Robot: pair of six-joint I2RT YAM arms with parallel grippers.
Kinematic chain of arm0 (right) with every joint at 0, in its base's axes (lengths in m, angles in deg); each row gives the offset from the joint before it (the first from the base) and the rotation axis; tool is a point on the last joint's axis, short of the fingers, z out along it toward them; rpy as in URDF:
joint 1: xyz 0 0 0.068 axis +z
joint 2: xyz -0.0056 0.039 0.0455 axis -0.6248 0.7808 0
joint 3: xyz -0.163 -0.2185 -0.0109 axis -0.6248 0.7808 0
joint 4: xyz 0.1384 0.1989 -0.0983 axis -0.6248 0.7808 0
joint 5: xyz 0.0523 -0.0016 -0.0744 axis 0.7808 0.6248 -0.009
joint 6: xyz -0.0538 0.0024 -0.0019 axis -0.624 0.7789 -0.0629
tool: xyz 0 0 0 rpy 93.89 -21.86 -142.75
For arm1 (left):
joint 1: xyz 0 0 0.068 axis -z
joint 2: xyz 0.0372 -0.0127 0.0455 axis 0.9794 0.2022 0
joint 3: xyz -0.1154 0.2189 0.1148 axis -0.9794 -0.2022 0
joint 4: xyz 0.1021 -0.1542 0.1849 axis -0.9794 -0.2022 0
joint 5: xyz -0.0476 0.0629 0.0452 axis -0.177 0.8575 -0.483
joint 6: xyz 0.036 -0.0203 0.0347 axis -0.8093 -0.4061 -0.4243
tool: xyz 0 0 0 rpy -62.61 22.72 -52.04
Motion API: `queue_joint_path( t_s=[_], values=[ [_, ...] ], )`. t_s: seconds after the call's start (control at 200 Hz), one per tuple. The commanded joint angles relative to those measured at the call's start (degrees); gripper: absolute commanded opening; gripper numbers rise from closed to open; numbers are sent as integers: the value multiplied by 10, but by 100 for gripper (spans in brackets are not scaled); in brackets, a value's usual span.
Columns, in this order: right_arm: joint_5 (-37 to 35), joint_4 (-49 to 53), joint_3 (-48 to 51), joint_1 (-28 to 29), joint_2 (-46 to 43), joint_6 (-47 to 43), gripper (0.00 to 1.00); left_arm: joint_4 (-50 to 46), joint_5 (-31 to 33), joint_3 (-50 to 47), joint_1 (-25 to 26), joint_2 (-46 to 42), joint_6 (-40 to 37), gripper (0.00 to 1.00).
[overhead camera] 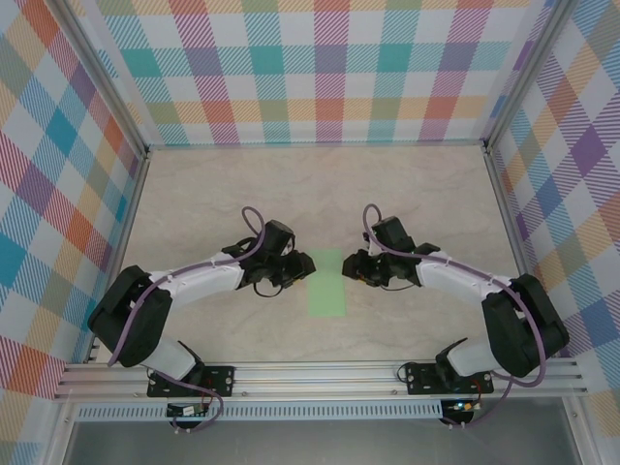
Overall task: Fold a paper plane with a square sheet of paper (pick it up from the middle)
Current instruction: Move the square sheet of paper to the center of the table, then first fold in half a square sheet of paper at the center of the table.
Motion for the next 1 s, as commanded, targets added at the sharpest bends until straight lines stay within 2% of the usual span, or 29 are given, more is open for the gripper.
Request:
queue_joint_path(
  t_s=[0.0, 0.345, 0.565, 0.995],
  values=[
    [-3, -16, 23, 18, 1, 53, 37, -7, -53, -5, -19, 1, -33, 42],
    [19, -31, -4, 36, 56, 57, 36, 9, -84, -17, -52, 16, -33, 47],
    [41, -49, -16, 37, 85, 51, 35, 9, -91, -14, -54, 26, -38, 47],
    [31, -48, -6, 37, 115, 43, 33, 11, -106, -4, -54, 42, -42, 48]
  ],
)
